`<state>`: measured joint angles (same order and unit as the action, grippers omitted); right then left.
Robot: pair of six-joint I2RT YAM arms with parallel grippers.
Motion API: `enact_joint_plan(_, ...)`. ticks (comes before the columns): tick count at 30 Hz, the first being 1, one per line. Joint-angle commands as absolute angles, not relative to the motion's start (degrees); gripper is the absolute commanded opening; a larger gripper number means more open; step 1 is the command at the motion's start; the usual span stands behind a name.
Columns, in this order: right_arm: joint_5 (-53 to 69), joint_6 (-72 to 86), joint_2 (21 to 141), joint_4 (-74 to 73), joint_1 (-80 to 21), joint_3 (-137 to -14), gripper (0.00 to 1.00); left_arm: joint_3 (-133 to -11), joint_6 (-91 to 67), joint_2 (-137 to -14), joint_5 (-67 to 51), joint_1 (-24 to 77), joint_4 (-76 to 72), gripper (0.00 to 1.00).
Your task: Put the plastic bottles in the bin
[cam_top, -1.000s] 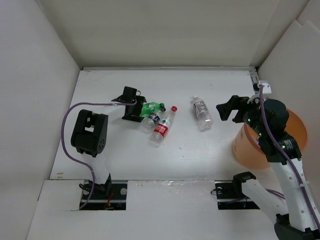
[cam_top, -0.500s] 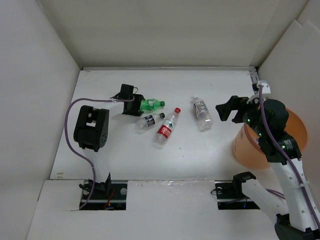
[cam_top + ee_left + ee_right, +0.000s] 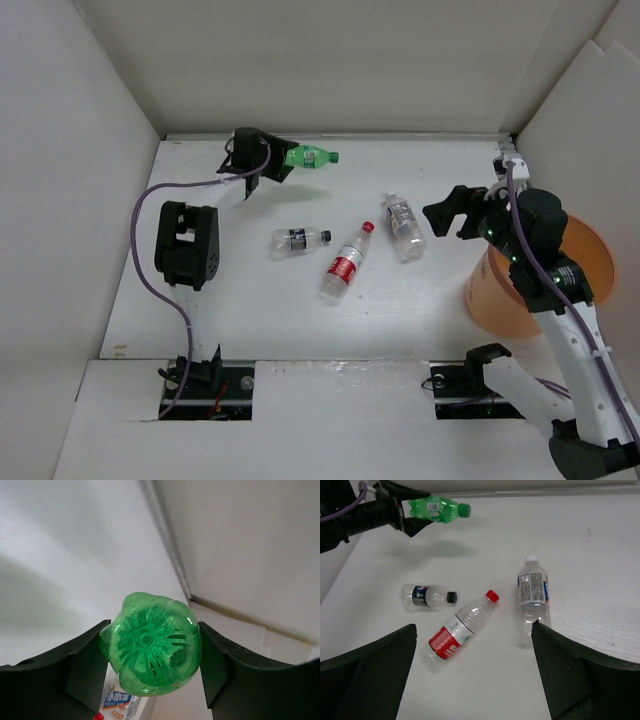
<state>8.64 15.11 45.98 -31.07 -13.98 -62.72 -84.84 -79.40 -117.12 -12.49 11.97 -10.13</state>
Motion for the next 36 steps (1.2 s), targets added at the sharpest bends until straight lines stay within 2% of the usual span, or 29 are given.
enact_joint_plan(1, 15.80, 13.62, 47.19, -21.65, -15.02, -61.09, 1.00, -92.88, -67.88, -114.61, -16.87, 11.87, -16.00, 0.00)
enact_joint_plan(4, 21.88, 11.61, 47.99, -17.77, -15.64, -61.61, 1.00, -100.07, -57.10, -113.91, -19.50, 11.87, -11.09, 0.00)
enact_joint_plan(9, 21.09, 7.83, 53.07, -17.14, -20.82, -66.87, 1.00, -108.36, -40.02, -111.19, -23.03, 14.58, 5.92, 0.00)
enact_joint_plan(13, 17.15, 3.44, 58.09, -18.81, -27.67, -70.83, 1.00, -110.13, -31.74, -108.56, -31.43, 16.96, 17.11, 0.00)
enact_joint_plan(17, 5.83, 0.01, 62.48, -21.09, -34.71, -74.35, 1.00, -97.76, -30.32, -97.76, -32.00, 21.52, 13.02, 0.00)
enact_joint_plan(21, 1.68, -0.01, 65.30, -20.22, -36.83, -75.50, 1.00, -88.70, -31.72, -89.57, -34.45, 23.98, 10.11, 0.00)
enact_joint_plan(27, 4.83, 1.76, 67.67, -14.68, -37.35, -72.95, 1.00, -83.94, -34.37, -81.14, -35.34, 29.78, 4.14, 0.00)
enact_joint_plan(34, 12.13, 5.44, 68.91, -11.34, -37.88, -72.42, 1.00, -86.04, -36.03, -82.17, -34.01, 33.04, 4.13, 0.00)
enact_joint_plan(36, 12.13, 5.45, 68.91, -10.72, -37.88, -71.81, 0.91, -86.04, -36.56, -82.18, -34.72, 33.83, 2.73, 0.00)
